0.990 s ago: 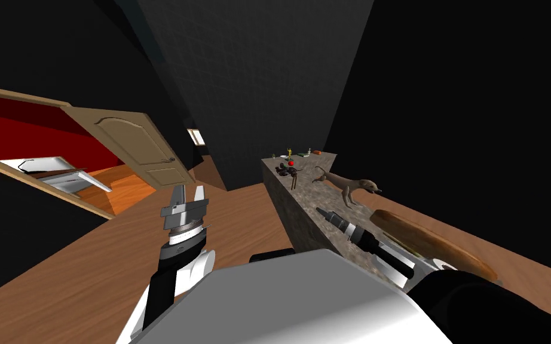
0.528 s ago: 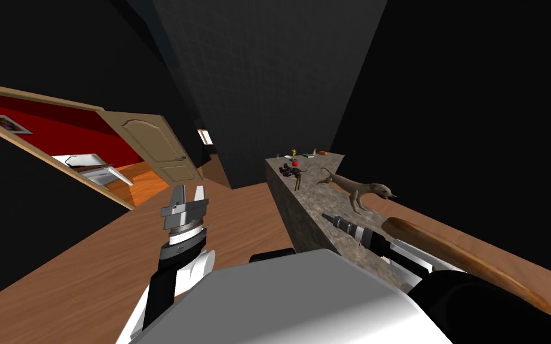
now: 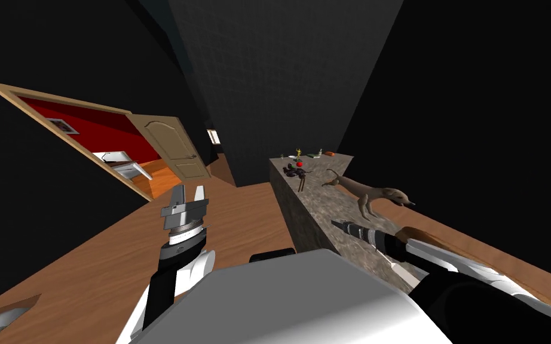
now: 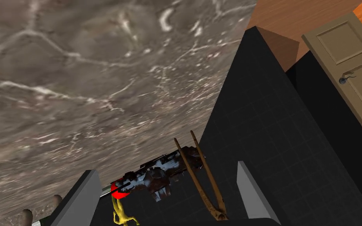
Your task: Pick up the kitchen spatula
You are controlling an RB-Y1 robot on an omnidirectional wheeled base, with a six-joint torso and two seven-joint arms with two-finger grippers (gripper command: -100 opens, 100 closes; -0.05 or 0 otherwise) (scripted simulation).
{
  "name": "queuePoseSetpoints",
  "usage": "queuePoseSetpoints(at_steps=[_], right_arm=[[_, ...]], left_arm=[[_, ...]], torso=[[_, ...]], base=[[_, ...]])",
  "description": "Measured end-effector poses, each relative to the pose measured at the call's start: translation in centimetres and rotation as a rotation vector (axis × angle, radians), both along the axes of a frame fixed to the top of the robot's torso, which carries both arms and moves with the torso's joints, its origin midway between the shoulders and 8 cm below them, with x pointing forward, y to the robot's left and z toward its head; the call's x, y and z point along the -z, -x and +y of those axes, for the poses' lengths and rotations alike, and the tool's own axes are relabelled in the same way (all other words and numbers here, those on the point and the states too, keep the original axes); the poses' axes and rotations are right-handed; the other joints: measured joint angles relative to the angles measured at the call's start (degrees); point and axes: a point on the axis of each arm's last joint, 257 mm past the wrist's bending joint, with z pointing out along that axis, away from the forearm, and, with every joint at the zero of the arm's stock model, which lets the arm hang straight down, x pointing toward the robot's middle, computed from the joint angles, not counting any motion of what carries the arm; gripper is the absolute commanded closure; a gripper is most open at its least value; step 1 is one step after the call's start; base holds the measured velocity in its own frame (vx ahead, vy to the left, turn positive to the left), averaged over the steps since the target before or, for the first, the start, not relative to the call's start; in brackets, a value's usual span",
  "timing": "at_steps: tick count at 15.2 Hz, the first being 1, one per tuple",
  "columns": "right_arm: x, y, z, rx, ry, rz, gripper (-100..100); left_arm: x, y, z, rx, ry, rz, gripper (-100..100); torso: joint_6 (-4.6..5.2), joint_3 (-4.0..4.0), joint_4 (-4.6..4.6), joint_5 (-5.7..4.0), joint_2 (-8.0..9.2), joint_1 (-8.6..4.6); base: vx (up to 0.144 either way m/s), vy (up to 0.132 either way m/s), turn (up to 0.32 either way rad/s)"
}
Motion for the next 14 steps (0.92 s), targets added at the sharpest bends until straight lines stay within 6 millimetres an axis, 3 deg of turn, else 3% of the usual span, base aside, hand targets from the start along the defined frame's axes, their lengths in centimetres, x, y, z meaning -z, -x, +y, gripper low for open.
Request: queuePoseSetpoints(at_steps=[10,14], right_arm=[[2.3,5.4,-8.5,-0.030,0.229,0.232,-100],[2.7,7.7,-11.0,-0.038,0.296,0.320,-100]], left_arm=[[0.0,0.0,0.0,0.000,0.000,0.000,0],[0.0,0.0,0.0,0.000,0.000,0.000,0]], torso=[[0.01,0.06,0.02,0.00,0.09,0.02],[0.02,0.07,0.03,0.01,0.12,0.07]], base=[[-0.025,-0.013,0.098],[-0.040,-0.002,0.082]])
